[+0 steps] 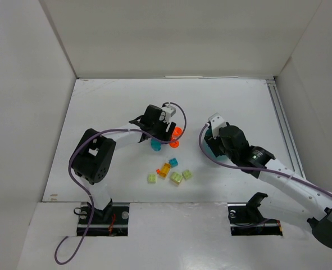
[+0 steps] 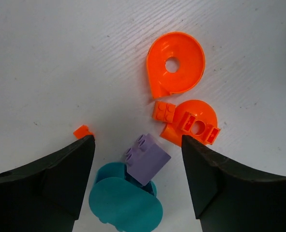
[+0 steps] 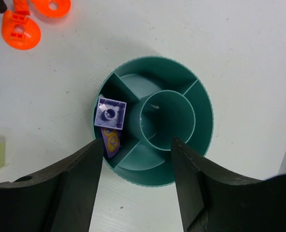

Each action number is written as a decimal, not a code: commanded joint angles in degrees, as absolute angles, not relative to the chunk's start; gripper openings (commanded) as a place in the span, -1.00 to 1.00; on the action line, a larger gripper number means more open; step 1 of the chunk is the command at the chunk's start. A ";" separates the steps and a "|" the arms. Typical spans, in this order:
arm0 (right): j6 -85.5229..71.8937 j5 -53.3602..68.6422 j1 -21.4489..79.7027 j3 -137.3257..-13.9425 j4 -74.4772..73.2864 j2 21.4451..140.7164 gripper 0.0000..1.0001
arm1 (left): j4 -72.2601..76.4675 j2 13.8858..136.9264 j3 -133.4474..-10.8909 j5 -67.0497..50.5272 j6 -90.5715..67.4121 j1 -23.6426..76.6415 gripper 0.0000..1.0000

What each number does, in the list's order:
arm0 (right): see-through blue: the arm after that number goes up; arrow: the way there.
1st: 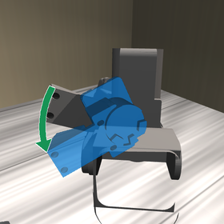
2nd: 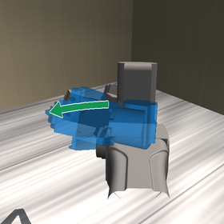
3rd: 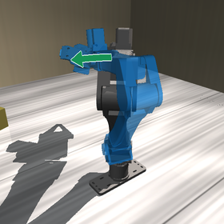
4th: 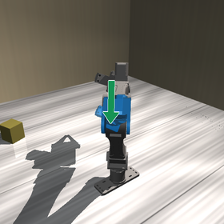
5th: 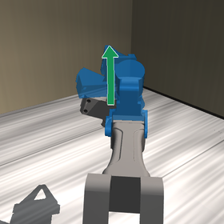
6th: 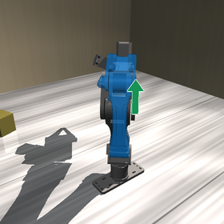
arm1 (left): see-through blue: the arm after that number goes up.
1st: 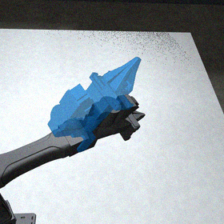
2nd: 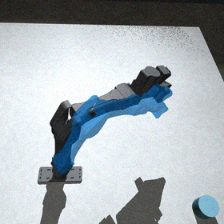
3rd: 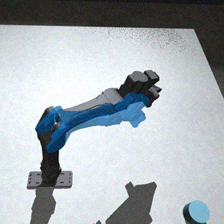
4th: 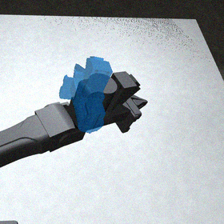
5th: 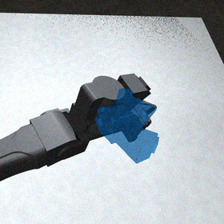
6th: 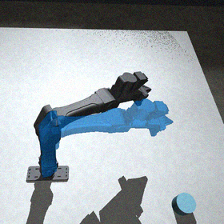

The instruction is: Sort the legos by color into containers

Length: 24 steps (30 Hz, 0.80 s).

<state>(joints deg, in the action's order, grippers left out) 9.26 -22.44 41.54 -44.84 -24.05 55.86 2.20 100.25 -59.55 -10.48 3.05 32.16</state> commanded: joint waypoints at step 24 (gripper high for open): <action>4.41 -29.00 39.99 -43.07 -26.45 44.58 0.27 | 0.97 94.58 -61.52 -8.53 0.18 35.06 -0.62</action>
